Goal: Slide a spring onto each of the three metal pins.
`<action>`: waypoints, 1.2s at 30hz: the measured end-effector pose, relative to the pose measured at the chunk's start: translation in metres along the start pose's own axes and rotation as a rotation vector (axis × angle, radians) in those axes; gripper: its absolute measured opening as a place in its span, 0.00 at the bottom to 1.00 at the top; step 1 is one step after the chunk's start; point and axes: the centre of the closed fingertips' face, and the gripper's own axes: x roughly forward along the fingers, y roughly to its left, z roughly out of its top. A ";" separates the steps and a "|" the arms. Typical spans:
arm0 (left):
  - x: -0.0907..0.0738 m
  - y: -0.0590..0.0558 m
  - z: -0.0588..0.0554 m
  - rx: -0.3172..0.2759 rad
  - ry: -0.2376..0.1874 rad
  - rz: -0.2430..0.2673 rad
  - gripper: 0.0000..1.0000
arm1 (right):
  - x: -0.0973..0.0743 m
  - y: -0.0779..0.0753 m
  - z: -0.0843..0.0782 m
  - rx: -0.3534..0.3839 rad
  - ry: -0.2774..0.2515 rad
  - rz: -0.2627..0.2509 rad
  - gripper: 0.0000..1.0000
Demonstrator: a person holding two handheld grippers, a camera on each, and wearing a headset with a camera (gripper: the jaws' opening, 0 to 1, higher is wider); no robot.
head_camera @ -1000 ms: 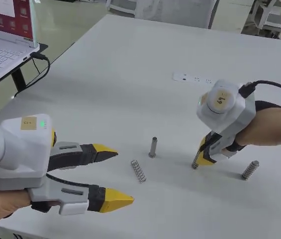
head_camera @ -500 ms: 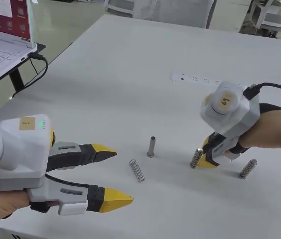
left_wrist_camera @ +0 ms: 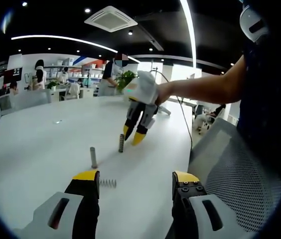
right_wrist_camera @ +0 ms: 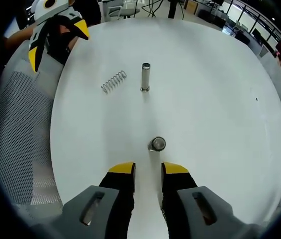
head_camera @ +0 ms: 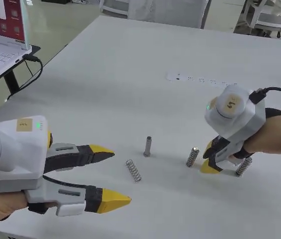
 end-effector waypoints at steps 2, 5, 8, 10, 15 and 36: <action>0.000 0.000 0.000 0.001 0.000 0.000 0.54 | 0.000 0.004 -0.001 0.006 -0.005 0.002 0.19; 0.001 -0.001 0.000 0.002 0.000 -0.002 0.54 | 0.001 0.007 -0.004 0.010 -0.005 0.004 0.19; 0.000 -0.002 0.000 0.004 0.002 -0.003 0.54 | 0.002 0.013 -0.005 0.015 -0.007 0.007 0.19; 0.000 -0.003 0.000 0.005 0.002 -0.004 0.54 | 0.002 0.015 -0.005 0.018 -0.010 0.008 0.19; 0.000 -0.003 0.001 0.008 -0.001 -0.003 0.54 | 0.003 0.026 -0.003 0.026 -0.023 0.018 0.19; -0.005 -0.006 0.000 0.014 -0.002 -0.001 0.54 | 0.013 0.070 0.043 -0.002 -0.097 0.067 0.19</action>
